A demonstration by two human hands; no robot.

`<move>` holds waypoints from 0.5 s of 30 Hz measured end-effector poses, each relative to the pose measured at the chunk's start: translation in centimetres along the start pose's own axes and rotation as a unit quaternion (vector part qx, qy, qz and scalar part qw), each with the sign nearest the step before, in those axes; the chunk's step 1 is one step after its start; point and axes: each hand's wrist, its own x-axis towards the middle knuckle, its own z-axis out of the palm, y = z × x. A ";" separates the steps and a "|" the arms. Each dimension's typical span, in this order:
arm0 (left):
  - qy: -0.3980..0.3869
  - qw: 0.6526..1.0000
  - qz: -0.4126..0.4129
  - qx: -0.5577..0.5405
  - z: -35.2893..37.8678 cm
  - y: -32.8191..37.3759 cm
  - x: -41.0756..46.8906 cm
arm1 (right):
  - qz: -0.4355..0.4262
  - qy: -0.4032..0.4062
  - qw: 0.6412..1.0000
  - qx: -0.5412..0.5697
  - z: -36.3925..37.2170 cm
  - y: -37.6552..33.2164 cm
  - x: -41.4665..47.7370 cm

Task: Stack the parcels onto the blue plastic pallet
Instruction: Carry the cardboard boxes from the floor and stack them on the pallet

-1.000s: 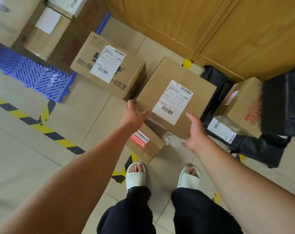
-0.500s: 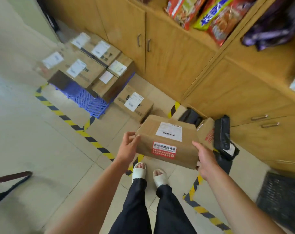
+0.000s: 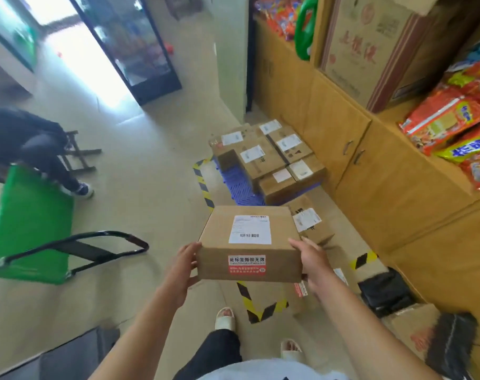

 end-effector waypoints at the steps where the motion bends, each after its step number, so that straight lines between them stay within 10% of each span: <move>1: 0.013 1.000 0.002 -0.021 -1.1 0.2 0.4 | -0.011 -0.007 1.000 -0.014 1.5 -0.5 0.0; 15: -0.059 0.998 0.006 -0.028 -13.7 10.5 17.2 | -0.040 0.064 0.997 -0.035 21.1 -4.3 4.1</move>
